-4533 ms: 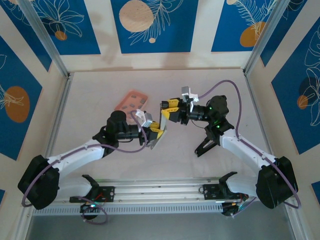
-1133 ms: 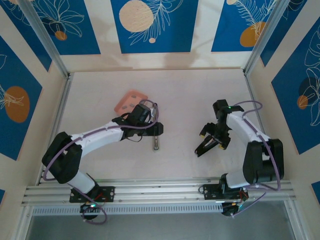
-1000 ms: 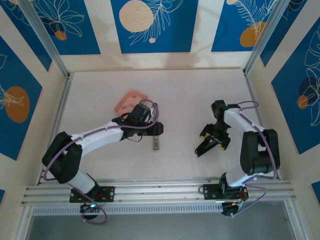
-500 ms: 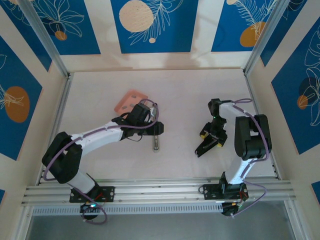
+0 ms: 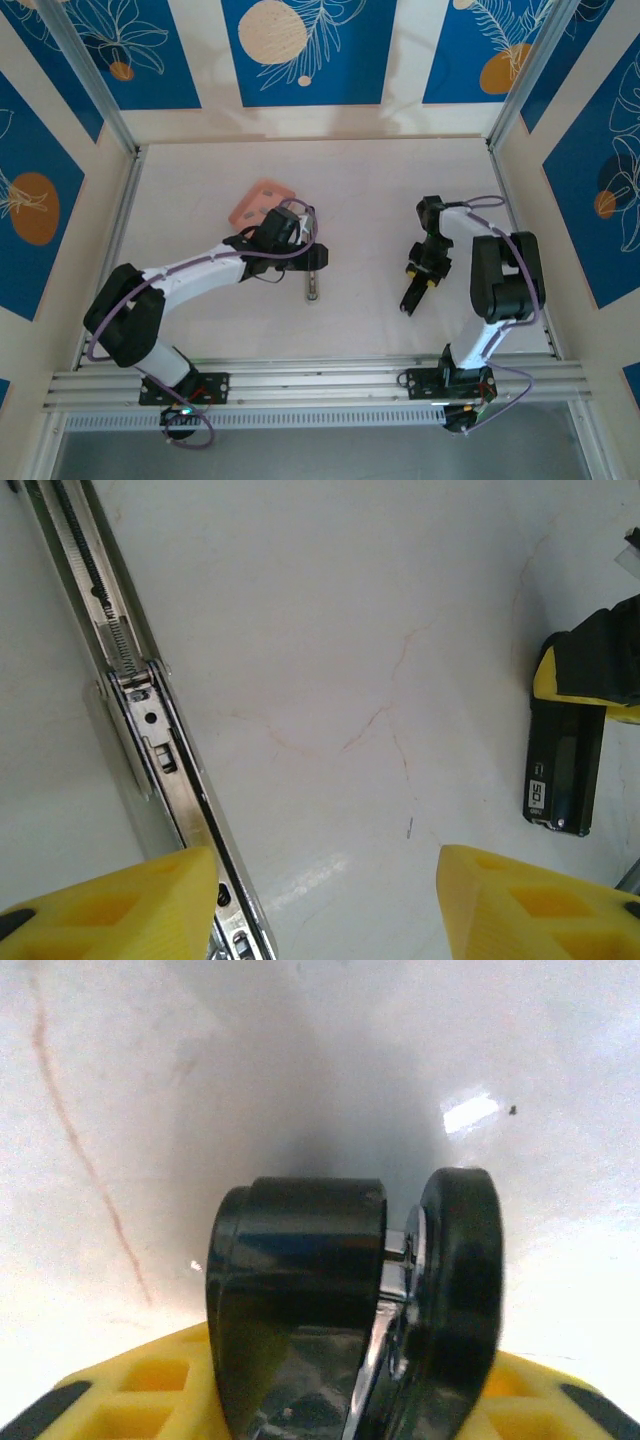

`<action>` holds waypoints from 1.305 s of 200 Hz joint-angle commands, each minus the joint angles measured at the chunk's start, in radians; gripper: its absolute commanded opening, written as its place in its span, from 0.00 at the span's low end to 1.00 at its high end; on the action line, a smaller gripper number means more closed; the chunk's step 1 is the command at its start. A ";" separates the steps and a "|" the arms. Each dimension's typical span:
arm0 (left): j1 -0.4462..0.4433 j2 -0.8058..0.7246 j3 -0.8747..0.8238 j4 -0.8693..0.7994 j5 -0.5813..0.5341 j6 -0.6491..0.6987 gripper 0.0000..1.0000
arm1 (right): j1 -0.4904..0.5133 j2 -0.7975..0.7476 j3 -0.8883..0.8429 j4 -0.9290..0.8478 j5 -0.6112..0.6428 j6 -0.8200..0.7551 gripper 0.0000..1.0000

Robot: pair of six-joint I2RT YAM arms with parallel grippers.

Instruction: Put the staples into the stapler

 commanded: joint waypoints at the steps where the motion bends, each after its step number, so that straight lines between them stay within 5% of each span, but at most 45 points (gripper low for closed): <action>1: 0.011 -0.052 -0.017 0.060 0.050 0.058 0.59 | 0.009 -0.122 -0.052 0.059 -0.065 0.010 0.34; 48: 0.009 -0.113 -0.137 0.401 0.250 0.076 0.56 | 0.101 -0.392 -0.150 0.301 -0.256 -0.004 0.31; 86: -0.010 -0.125 -0.251 0.750 0.358 0.047 0.55 | 0.207 -0.615 -0.299 0.673 -0.405 0.163 0.29; 148: -0.066 -0.101 -0.241 0.706 0.366 0.094 0.54 | 0.392 -0.680 -0.322 0.807 -0.338 0.219 0.29; 222: -0.101 -0.105 -0.211 0.545 0.253 0.165 0.54 | 0.436 -0.672 -0.293 0.879 -0.329 0.242 0.30; 261: -0.103 -0.111 -0.223 0.540 0.193 0.145 0.45 | 0.439 -0.672 -0.275 0.887 -0.340 0.236 0.30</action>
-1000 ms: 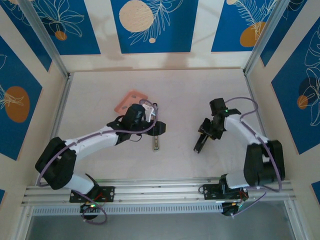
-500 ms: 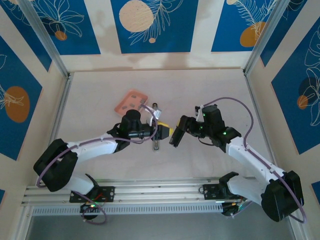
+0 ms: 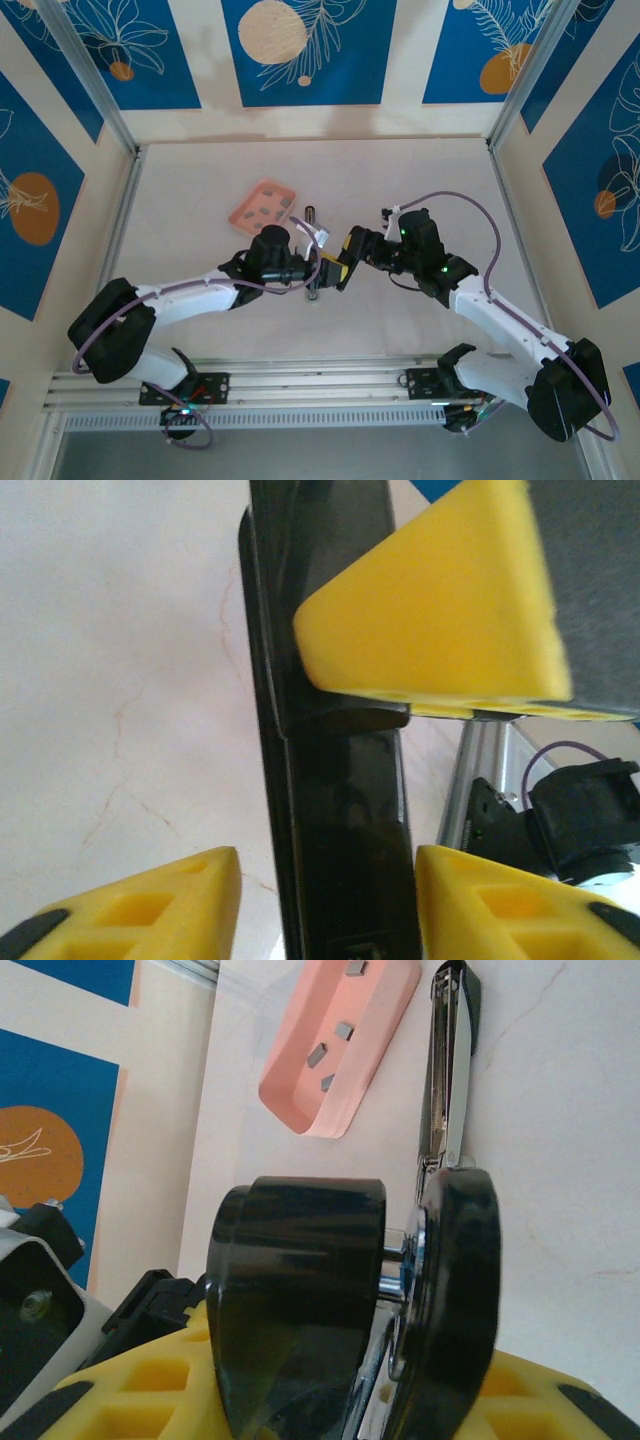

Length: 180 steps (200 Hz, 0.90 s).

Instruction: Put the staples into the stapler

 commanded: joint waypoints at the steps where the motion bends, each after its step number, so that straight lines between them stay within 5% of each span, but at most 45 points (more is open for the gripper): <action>1: -0.010 -0.004 0.016 -0.020 -0.054 0.010 0.45 | 0.007 -0.017 0.056 0.086 -0.020 0.014 0.30; 79: -0.011 0.009 0.022 0.027 -0.059 -0.022 0.41 | 0.021 -0.014 0.057 0.144 -0.045 0.022 0.30; 115: -0.007 -0.012 0.016 0.024 -0.084 -0.022 0.17 | 0.021 -0.018 0.063 0.148 -0.059 0.001 0.31; 135: 0.003 -0.031 0.000 0.039 -0.081 -0.024 0.07 | 0.017 -0.039 0.073 0.115 -0.046 -0.052 0.42; 153: 0.022 -0.053 -0.027 0.080 -0.060 -0.017 0.01 | 0.002 -0.068 0.084 0.110 -0.090 -0.154 0.64; 180: 0.060 -0.093 -0.087 0.228 -0.033 -0.012 0.00 | -0.048 -0.125 0.108 0.050 -0.129 -0.324 0.71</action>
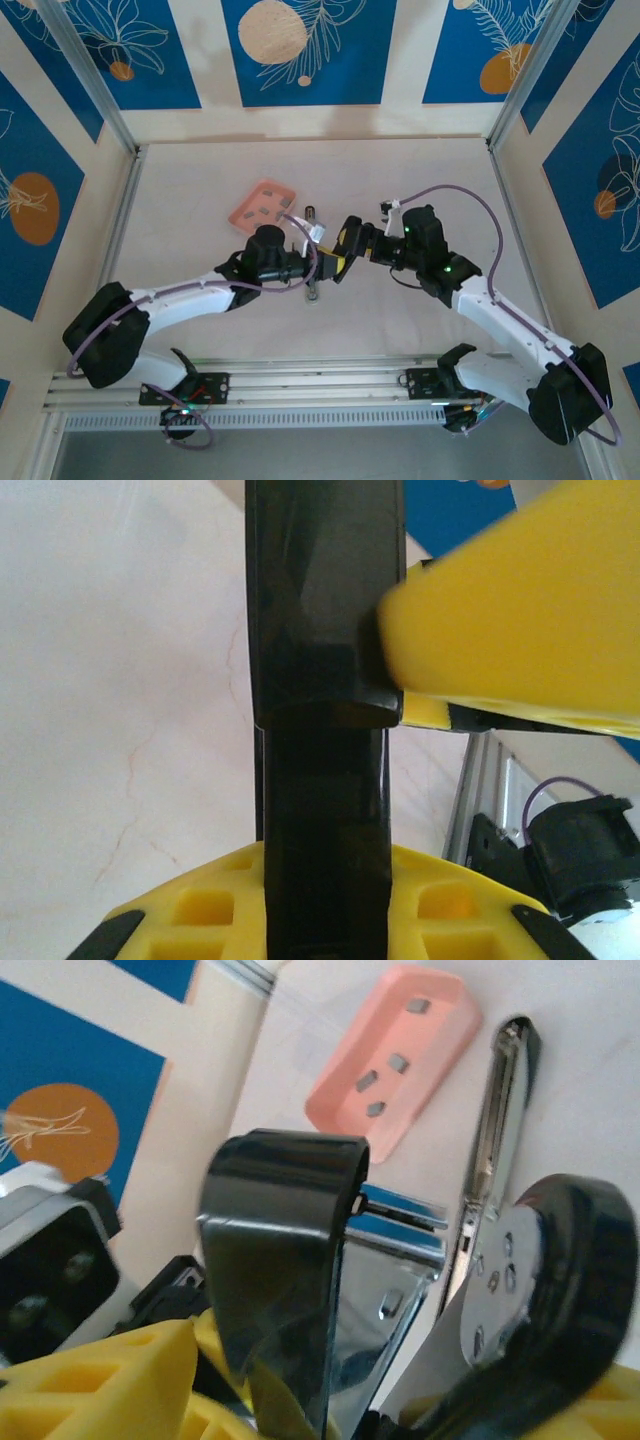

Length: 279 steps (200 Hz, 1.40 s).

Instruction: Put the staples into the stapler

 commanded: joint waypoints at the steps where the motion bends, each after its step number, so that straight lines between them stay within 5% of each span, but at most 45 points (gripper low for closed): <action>1: 0.042 -0.046 -0.063 0.155 0.008 0.011 0.00 | -0.039 -0.094 0.071 0.025 -0.090 -0.203 0.71; 57: 0.052 -0.105 -0.112 0.335 0.145 0.140 0.00 | -0.202 -0.199 0.002 0.129 -0.307 -0.465 0.77; 102: 0.052 -0.128 -0.121 0.433 0.225 0.196 0.00 | -0.347 -0.164 -0.007 0.171 -0.659 -0.589 0.77; 160: 0.051 -0.116 -0.121 0.536 0.265 0.200 0.00 | -0.359 -0.054 0.110 -0.016 -0.951 -0.778 0.74; 253: 0.052 -0.052 -0.100 0.664 0.348 0.136 0.00 | -0.273 0.039 0.196 -0.083 -0.964 -0.892 0.64; 279: 0.052 -0.053 -0.101 0.669 0.347 0.133 0.00 | -0.270 0.043 0.197 -0.099 -0.975 -0.907 0.49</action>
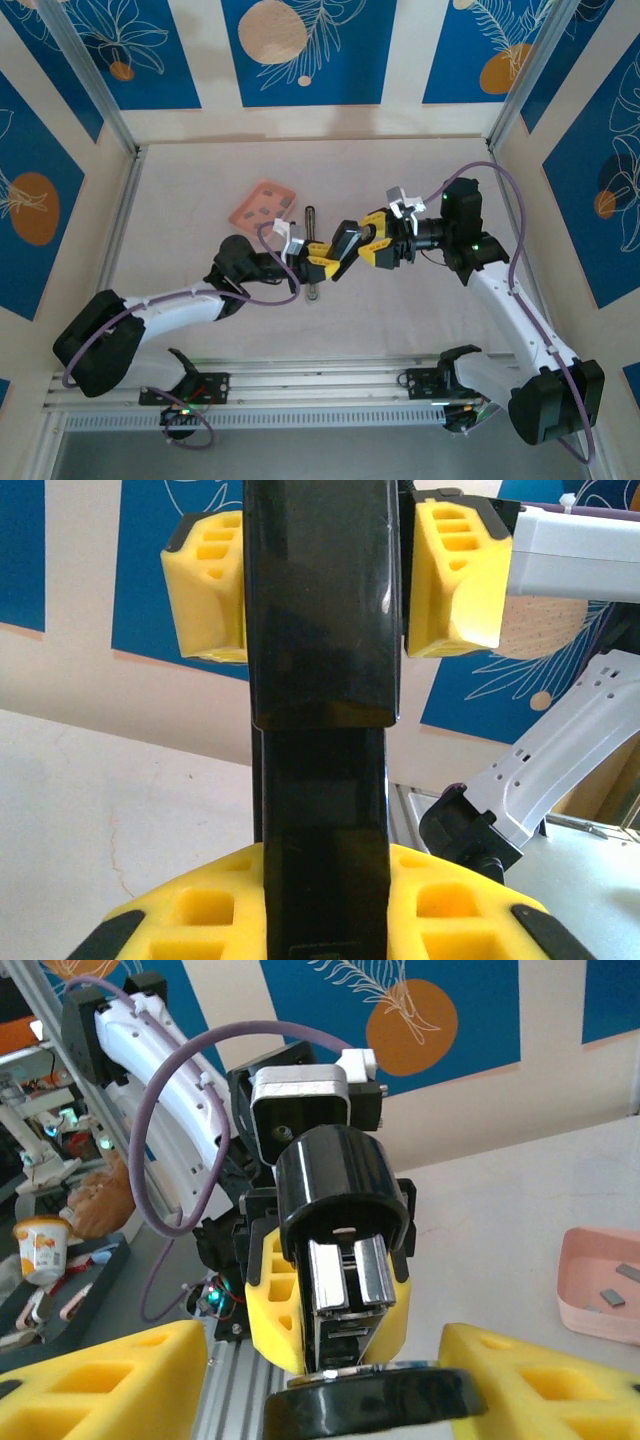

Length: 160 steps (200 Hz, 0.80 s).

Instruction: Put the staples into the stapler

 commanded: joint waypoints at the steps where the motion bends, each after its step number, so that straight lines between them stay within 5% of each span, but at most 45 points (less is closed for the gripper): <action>1: 0.004 -0.006 0.028 0.125 0.021 -0.012 0.00 | 0.007 0.006 0.035 -0.034 -0.044 -0.036 0.49; 39: 0.003 -0.005 0.029 0.139 0.020 -0.021 0.00 | 0.005 0.004 0.035 -0.074 -0.041 -0.063 0.48; 85: 0.003 -0.007 0.022 0.137 0.007 -0.025 0.00 | 0.005 0.011 0.059 -0.117 -0.059 -0.084 0.27; 135: 0.003 -0.061 -0.012 -0.002 -0.086 0.034 0.49 | 0.005 -0.010 0.067 -0.223 0.087 -0.138 0.17; 160: 0.005 -0.143 -0.023 -0.200 -0.141 0.146 0.61 | 0.031 -0.040 0.030 -0.208 0.250 -0.147 0.11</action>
